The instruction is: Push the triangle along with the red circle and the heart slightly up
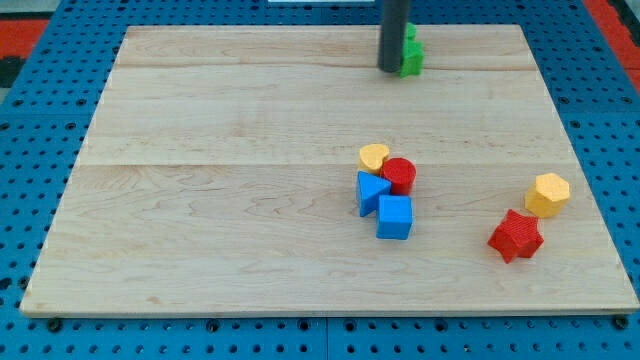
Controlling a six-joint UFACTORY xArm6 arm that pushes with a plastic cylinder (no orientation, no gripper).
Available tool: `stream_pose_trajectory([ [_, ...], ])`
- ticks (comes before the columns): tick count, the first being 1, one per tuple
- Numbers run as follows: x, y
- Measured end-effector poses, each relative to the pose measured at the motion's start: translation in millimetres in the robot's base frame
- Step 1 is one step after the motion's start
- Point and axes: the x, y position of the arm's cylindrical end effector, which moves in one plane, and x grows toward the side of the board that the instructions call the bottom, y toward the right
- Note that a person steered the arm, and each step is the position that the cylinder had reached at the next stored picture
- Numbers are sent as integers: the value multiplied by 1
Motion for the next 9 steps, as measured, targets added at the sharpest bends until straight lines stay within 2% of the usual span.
stream_pose_trajectory([
  [1,22,15],
  [3,113,3],
  [4,164,22],
  [5,244,20],
  [6,297,-2],
  [7,287,-73],
  [8,246,-92],
  [9,235,-91],
])
